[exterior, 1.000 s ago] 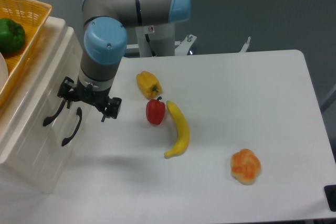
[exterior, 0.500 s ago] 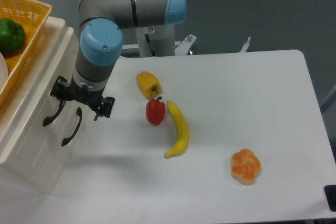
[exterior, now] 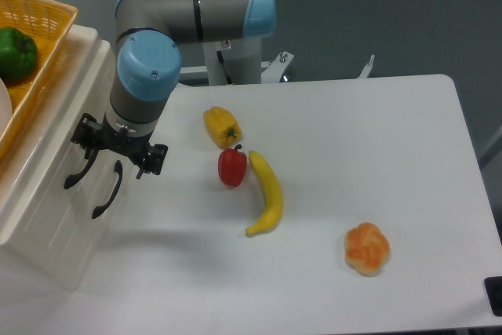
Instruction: Slide the top white drawer open
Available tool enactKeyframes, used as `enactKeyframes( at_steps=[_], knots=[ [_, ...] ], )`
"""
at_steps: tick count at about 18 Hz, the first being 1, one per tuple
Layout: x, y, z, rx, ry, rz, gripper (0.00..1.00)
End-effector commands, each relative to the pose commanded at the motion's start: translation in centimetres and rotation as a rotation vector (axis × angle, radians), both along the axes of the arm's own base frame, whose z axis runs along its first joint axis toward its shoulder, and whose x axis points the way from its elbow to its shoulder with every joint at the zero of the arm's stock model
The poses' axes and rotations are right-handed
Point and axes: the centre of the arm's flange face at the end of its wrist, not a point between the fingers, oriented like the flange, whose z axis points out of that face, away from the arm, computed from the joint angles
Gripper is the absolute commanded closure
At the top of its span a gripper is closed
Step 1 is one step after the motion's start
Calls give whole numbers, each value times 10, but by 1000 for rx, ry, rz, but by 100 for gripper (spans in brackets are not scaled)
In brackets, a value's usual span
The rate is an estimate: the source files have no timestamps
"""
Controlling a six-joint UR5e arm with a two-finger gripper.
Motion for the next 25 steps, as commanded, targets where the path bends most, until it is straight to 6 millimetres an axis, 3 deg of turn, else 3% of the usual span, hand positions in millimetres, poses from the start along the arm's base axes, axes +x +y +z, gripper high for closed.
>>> enactKeyframes(
  at_steps=[25],
  knots=[
    [2, 2, -18, -25, -14, -2, 0]
  ],
)
